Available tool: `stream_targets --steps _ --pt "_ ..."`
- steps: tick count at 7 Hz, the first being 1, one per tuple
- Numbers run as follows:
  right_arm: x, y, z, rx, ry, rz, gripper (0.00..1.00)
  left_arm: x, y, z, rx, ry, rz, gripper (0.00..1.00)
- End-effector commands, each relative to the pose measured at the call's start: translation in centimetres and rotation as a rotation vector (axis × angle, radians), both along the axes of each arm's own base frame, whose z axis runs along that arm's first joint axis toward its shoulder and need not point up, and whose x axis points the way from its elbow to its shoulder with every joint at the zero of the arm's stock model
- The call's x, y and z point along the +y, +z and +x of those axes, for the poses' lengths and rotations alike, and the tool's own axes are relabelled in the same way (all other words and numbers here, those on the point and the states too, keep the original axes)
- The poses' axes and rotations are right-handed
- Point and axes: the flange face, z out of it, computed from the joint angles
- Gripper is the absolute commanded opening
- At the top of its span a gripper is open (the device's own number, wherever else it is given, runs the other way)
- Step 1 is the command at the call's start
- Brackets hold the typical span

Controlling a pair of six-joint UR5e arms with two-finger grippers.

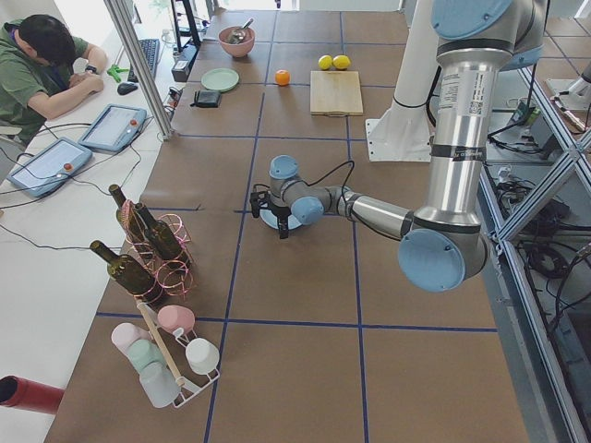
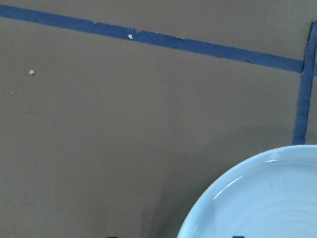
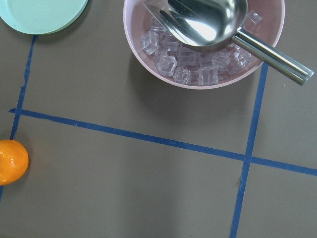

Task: Pick orange to plate
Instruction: 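Reach the left gripper to the white plate rim and grasp it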

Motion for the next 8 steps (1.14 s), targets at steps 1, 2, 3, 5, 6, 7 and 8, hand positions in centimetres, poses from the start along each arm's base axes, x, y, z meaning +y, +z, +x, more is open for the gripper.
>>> stream_targets --steps 1,2,3,5,6,7,8 --pt "0.01 -0.09 0.02 0.000 0.000 0.002 1.00 0.17 0.02 0.24 0.000 0.006 0.001 0.53" --pt "0.01 -0.09 0.02 0.000 0.000 0.002 1.00 0.27 -0.06 0.37 0.001 0.009 0.002 0.53" --pt "0.06 -0.01 0.02 0.000 0.001 -0.001 1.00 0.41 0.09 0.59 -0.001 0.015 0.001 0.53" --pt "0.00 -0.01 0.02 0.000 0.000 0.000 1.00 0.57 -0.06 0.79 0.001 0.019 0.003 0.48" --pt "0.00 -0.01 0.02 0.000 0.000 0.000 1.00 0.60 -0.32 0.77 0.005 0.017 0.005 0.34" --pt "0.00 -0.01 0.02 0.000 0.001 -0.001 1.00 0.62 -0.46 0.64 0.007 0.020 0.009 0.14" --pt "0.00 -0.02 0.01 -0.002 0.001 -0.001 1.00 0.67 -0.53 0.43 0.010 0.022 0.006 0.00"
